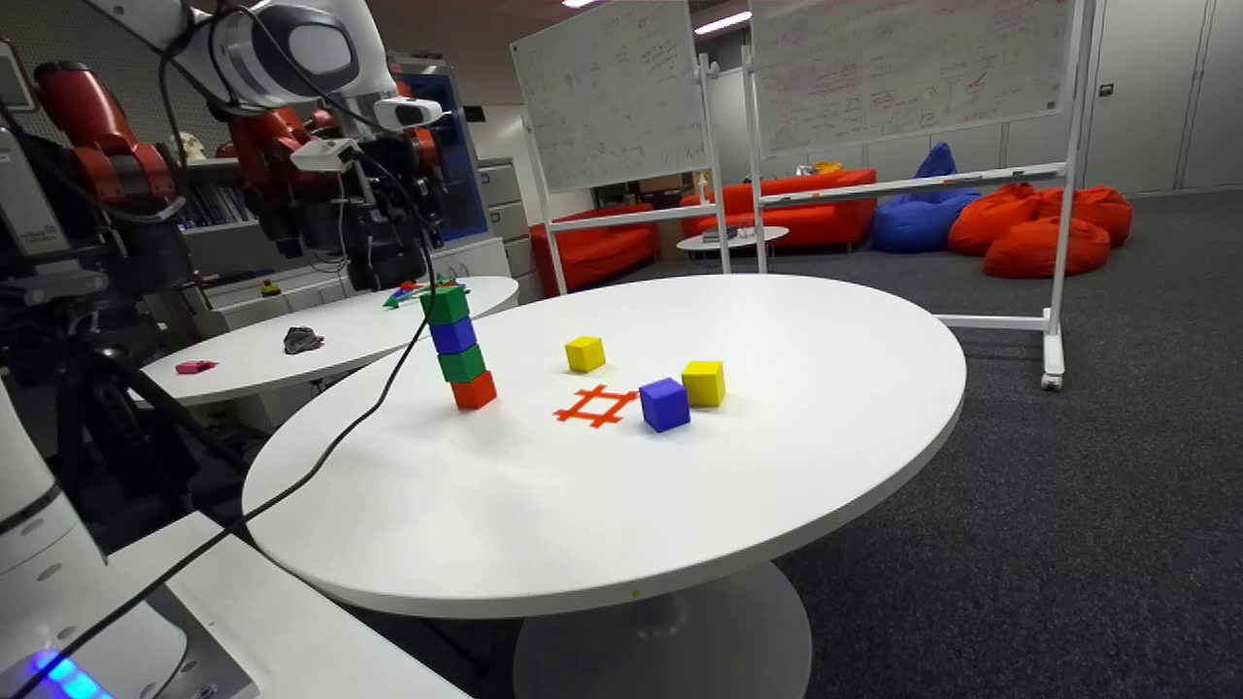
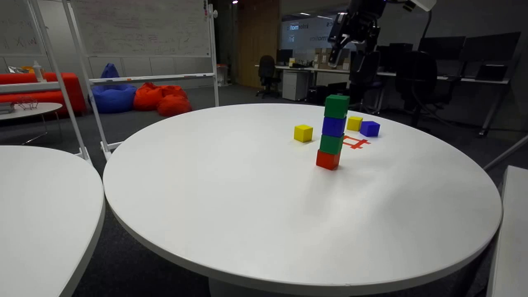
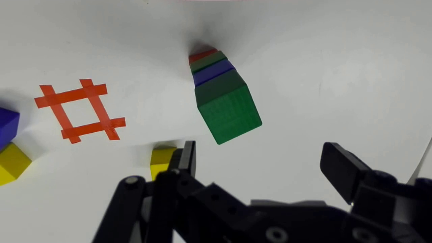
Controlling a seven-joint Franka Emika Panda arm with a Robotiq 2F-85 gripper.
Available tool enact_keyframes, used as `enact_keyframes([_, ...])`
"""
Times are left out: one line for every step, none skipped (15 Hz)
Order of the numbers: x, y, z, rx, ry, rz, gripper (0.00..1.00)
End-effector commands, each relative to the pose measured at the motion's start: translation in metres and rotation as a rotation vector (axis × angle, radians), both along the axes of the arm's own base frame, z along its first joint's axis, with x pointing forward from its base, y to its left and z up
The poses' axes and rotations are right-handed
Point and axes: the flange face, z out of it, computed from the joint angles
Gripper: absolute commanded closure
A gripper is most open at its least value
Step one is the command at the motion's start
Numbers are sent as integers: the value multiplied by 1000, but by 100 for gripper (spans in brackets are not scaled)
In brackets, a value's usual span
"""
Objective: Unstack all the toy blocks then put the orange block in the marked zone
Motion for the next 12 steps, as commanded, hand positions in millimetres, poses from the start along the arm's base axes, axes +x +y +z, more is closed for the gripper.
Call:
enact_keyframes([10,-2,0,-19,42,-23,0])
enact_keyframes([12,-3,0,-19,52,-27,0])
enact_keyframes([13,-3,-1,-20,60,-30,0])
enact_keyframes([15,-3,-1,-18,68,-36,0])
enact_keyframes([16,-4,-2,-16,76,-42,0])
enact_keyframes([18,-5,-2,-16,85,-47,0])
enact_keyframes([19,-6,-2,-14,94,-53,0])
enact_keyframes([21,-7,-3,-13,100,-60,0])
enact_keyframes([22,-8,-3,-12,108,-65,0])
enact_keyframes([23,-9,-3,-10,115,-67,0])
enact_keyframes([25,-9,-3,-11,123,-69,0])
enact_keyframes([26,-10,-3,-10,128,-71,0])
